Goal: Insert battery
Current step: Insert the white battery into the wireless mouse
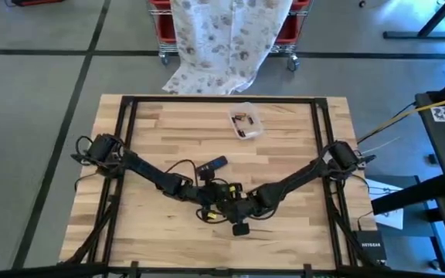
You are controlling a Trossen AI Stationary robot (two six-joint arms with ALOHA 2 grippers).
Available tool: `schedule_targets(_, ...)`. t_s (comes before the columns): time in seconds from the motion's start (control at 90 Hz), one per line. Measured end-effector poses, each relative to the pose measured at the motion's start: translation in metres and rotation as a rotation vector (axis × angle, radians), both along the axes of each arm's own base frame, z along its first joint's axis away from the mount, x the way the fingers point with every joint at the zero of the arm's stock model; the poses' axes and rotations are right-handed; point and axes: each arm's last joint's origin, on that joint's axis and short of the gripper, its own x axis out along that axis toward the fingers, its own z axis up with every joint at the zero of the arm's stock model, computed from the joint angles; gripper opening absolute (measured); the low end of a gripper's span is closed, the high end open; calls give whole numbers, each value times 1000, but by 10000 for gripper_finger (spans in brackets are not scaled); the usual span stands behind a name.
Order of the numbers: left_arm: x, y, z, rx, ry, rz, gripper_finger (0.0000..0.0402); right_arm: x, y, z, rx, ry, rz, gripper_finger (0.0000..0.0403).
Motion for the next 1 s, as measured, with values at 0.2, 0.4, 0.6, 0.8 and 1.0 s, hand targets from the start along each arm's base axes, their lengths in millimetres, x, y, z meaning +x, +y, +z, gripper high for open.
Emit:
schedule_targets(0.2,0,-7,-4,-19,-12,-13,3,1,0,1,6,-7,4,0)
schedule_targets(0.4,3,-16,-18,-59,-27,-19,3,2,0,1,8,-11,8,0)
schedule_targets(0.6,1,-21,-24,-81,-15,-20,3,2,-1,1,-25,-17,11,0)
schedule_targets(0.8,0,-24,-25,-95,-5,-41,3,-4,-1,11,-58,-26,-6,0)
schedule_targets(1.0,0,-23,-25,-95,-4,-41,3,-14,-6,21,-126,3,-82,0)
